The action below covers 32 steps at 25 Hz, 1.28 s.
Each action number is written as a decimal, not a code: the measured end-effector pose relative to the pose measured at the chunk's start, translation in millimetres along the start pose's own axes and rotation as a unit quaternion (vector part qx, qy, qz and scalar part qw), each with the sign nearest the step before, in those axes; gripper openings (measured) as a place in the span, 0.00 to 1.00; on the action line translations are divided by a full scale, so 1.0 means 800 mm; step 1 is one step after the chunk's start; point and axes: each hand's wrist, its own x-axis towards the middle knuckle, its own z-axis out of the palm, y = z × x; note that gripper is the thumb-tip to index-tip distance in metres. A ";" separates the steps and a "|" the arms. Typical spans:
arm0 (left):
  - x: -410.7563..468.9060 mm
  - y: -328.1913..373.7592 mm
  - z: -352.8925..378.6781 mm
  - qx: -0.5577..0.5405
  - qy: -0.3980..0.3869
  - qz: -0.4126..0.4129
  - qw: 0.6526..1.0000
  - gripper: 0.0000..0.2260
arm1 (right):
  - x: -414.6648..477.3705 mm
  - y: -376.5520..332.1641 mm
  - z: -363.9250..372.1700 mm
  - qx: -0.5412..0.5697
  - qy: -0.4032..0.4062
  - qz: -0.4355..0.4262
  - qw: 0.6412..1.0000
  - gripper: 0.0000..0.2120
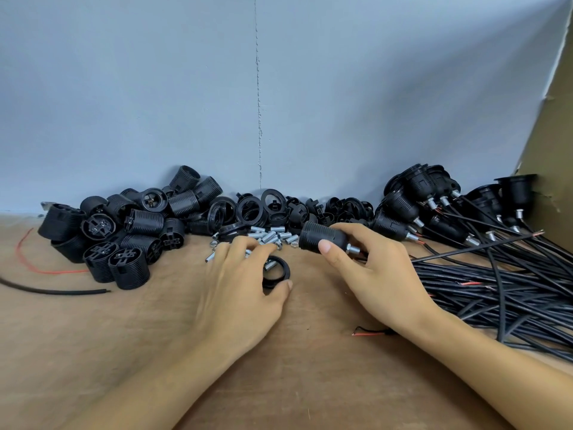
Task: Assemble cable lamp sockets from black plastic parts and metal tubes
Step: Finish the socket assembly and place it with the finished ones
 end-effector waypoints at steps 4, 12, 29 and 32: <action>0.002 -0.003 -0.002 0.000 -0.022 -0.003 1.000 0.04 | -0.001 0.002 0.000 -0.018 -0.041 0.006 0.999 0.19; 0.000 0.005 -0.011 -0.161 0.095 0.028 0.982 0.07 | -0.002 -0.007 -0.005 0.013 -0.083 -0.028 0.996 0.15; -0.015 0.022 -0.010 -0.463 -0.060 -0.071 0.882 0.18 | -0.006 -0.010 -0.006 -0.011 -0.076 -0.100 0.992 0.20; -0.012 0.019 -0.011 -0.519 -0.050 -0.110 0.846 0.12 | -0.005 -0.010 -0.007 -0.005 -0.075 -0.100 0.992 0.20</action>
